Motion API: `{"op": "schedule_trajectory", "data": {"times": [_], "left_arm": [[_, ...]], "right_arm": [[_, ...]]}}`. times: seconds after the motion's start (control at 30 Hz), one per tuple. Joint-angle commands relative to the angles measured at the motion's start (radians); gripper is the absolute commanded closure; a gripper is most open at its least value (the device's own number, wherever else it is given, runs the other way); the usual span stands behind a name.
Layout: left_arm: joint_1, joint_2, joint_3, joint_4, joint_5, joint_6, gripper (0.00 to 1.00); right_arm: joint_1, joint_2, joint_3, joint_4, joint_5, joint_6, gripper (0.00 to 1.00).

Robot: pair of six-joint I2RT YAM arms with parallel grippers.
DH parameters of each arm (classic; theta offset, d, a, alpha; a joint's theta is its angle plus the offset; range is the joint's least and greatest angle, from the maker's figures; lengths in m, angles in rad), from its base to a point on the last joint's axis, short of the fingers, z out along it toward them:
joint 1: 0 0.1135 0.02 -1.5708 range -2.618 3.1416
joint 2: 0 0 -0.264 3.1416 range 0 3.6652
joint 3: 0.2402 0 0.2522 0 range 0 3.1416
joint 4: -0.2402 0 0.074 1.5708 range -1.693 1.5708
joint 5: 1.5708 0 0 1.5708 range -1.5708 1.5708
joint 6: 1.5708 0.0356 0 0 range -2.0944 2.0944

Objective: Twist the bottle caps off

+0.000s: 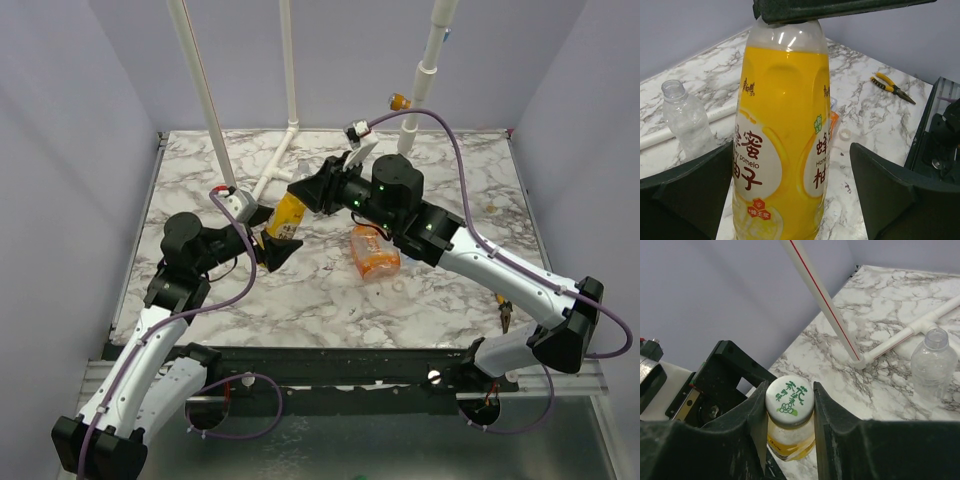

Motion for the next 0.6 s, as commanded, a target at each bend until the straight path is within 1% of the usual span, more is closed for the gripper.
{"op": "schedule_trajectory", "data": {"times": [0.0, 0.03, 0.07, 0.13, 0.23, 0.27, 0.3, 0.37, 0.47, 0.53, 0.57], "left_arm": [[-0.005, 0.018, 0.003, -0.026, 0.063, 0.019, 0.07], [-0.005, 0.022, 0.005, -0.026, 0.064, 0.029, 0.07], [-0.005, 0.028, 0.009, -0.037, 0.069, 0.038, 0.07], [-0.005, 0.045, 0.02, -0.068, 0.078, 0.05, 0.07], [-0.005, 0.067, 0.045, -0.098, 0.1, 0.054, 0.07], [-0.005, 0.068, 0.049, -0.1, 0.102, 0.056, 0.08], [-0.005, 0.066, 0.051, -0.099, 0.102, 0.058, 0.11], [-0.005, 0.062, 0.053, -0.1, 0.102, 0.063, 0.19], [-0.005, 0.054, 0.056, -0.1, 0.108, 0.06, 0.34], [-0.005, 0.052, 0.062, -0.1, 0.125, 0.046, 0.4], [-0.005, 0.051, 0.069, -0.099, 0.135, 0.035, 0.41]], "right_arm": [[0.02, 0.008, 0.036, 0.03, -0.043, -0.099, 0.83], [0.025, 0.013, 0.04, 0.03, -0.043, -0.113, 0.83], [0.03, 0.015, 0.044, 0.03, -0.081, -0.129, 0.83], [0.036, 0.016, 0.044, 0.028, -0.107, -0.156, 0.83], [0.041, 0.011, 0.035, 0.063, -0.138, -0.186, 0.83], [0.042, 0.006, 0.029, 0.066, -0.143, -0.192, 0.83], [0.043, 0.002, 0.026, 0.069, -0.147, -0.198, 0.83], [0.043, -0.004, 0.02, 0.067, -0.155, -0.209, 0.83], [0.045, -0.007, 0.021, 0.056, -0.158, -0.225, 0.83], [0.048, -0.001, 0.032, 0.041, -0.16, -0.24, 0.83], [0.05, 0.002, 0.037, 0.04, -0.16, -0.248, 0.83]]}}
